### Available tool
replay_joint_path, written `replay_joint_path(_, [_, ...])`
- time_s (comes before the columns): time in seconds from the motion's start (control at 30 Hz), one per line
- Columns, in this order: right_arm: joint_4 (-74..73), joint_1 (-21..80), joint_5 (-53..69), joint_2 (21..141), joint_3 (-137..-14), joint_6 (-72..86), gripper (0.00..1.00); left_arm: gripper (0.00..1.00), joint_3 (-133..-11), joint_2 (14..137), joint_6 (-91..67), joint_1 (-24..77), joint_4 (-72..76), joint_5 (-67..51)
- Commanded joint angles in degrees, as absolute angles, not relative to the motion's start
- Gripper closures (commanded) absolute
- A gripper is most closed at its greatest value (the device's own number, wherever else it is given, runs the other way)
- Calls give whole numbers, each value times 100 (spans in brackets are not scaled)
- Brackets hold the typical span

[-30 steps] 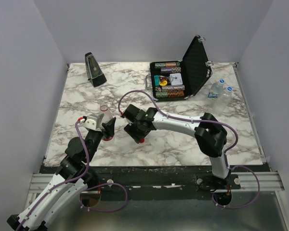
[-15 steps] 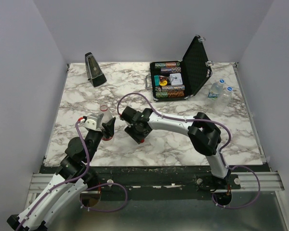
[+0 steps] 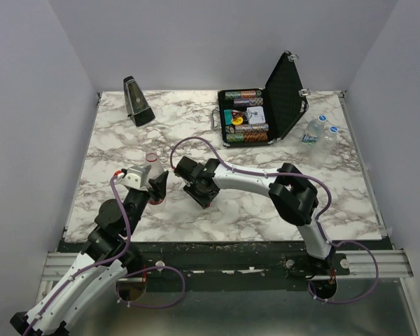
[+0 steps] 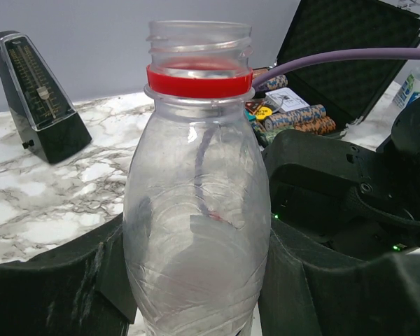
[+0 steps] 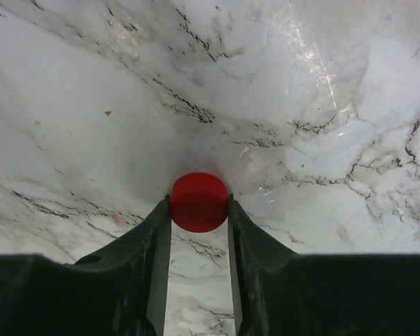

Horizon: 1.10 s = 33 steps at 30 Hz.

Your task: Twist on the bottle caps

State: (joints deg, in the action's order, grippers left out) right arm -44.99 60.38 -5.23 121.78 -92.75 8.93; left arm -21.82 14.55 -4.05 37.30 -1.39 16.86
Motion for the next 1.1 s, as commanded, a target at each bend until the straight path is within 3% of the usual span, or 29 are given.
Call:
replay_joint_path(0.0, [-4658, 6082, -720, 12059, -9291, 818, 68, 65, -2180, 1477, -281, 3700, -35, 1424])
replay_joint_path(0.13, [-4483, 6056, -668, 11454, -8861, 563, 73, 58, -2206, 1573, -202, 3700, -26, 1056])
replay_joint_path(0.37, [-4192, 5678, 306, 9741, -7920, 133, 73, 57, -2320, 2065, -27, 3700, -62, 10])
replay_joint_path(0.53, [-4368, 5370, 931, 8545, -7603, -386, 73, 57, -2487, 2609, 307, 3700, -114, -1386])
replay_joint_path(0.73, [-5210, 5370, 1028, 7683, -7988, -1115, 73, 57, -2724, 3199, 457, 3700, -132, -2741])
replay_joint_path(1.07, [-5607, 5370, 1582, 7101, -8823, -1924, 73, 56, -3199, 4156, 940, 3709, -123, -3805])
